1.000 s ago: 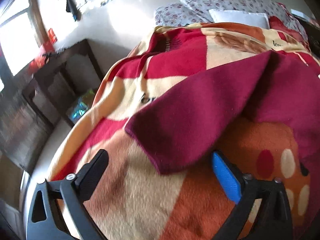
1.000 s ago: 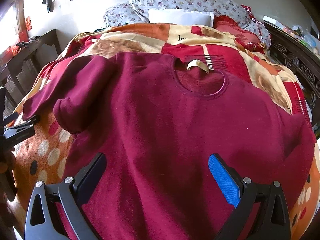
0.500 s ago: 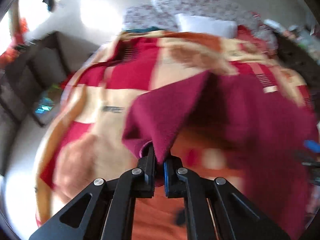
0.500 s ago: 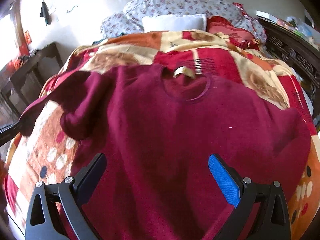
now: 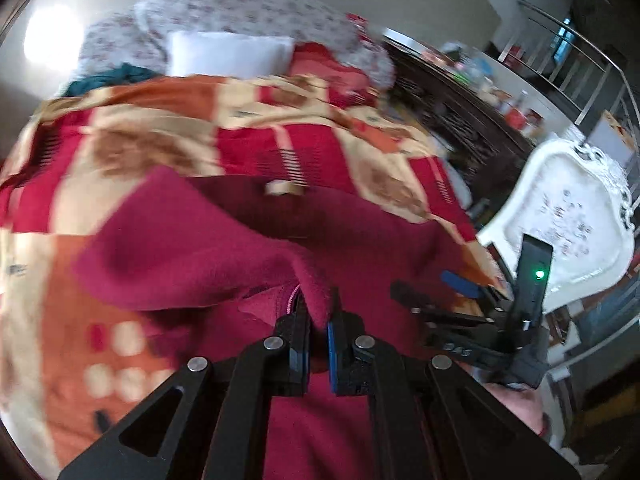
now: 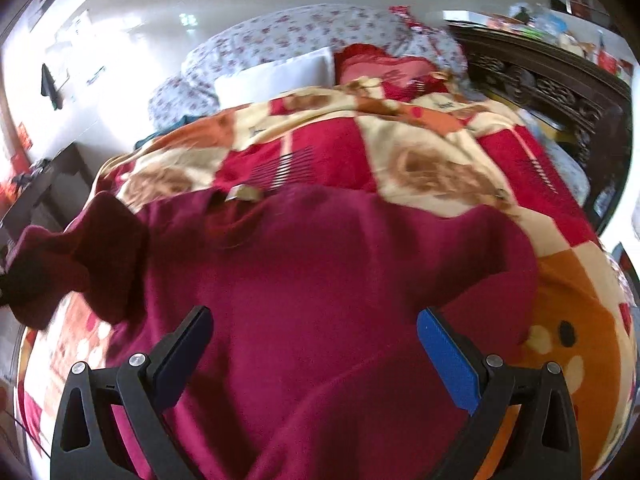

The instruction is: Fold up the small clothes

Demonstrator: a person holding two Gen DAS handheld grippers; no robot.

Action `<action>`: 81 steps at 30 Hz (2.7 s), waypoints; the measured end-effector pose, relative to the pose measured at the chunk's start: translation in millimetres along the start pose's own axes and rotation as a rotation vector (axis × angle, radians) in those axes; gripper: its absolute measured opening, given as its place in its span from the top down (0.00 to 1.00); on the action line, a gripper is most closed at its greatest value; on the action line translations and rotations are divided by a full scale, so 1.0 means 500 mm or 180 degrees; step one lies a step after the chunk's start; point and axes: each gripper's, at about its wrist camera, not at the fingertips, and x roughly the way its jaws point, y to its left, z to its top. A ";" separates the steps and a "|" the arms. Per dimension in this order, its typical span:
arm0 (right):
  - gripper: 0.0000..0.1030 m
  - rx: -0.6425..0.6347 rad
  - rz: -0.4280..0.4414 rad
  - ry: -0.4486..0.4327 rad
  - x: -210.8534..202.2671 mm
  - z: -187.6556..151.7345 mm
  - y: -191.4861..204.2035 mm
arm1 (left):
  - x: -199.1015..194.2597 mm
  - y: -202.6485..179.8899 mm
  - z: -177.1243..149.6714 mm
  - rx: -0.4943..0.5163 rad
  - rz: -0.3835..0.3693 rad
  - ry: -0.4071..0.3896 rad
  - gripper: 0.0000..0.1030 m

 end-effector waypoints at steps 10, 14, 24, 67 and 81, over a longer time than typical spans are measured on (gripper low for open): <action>0.00 0.0377 -0.0282 0.0025 0.012 0.014 -0.154 | 0.237 -0.155 0.002 0.0116 -0.0419 0.0374 0.92; 0.00 0.0532 -0.0272 0.0035 0.008 0.013 -0.193 | 0.256 -0.143 -0.006 0.0000 -0.0441 0.0406 0.65; 0.00 0.0302 -0.0018 0.0170 0.032 0.009 -0.147 | 0.066 -0.037 -0.030 0.0074 0.0179 -0.0130 0.30; 0.94 0.0036 0.0076 -0.0024 0.075 0.055 -0.145 | 0.131 0.192 -0.107 -0.0426 0.1330 -0.0119 0.30; 0.47 -0.0247 0.0326 -0.0146 0.052 0.047 -0.043 | 0.153 0.164 -0.086 -0.0321 0.1692 -0.0292 0.30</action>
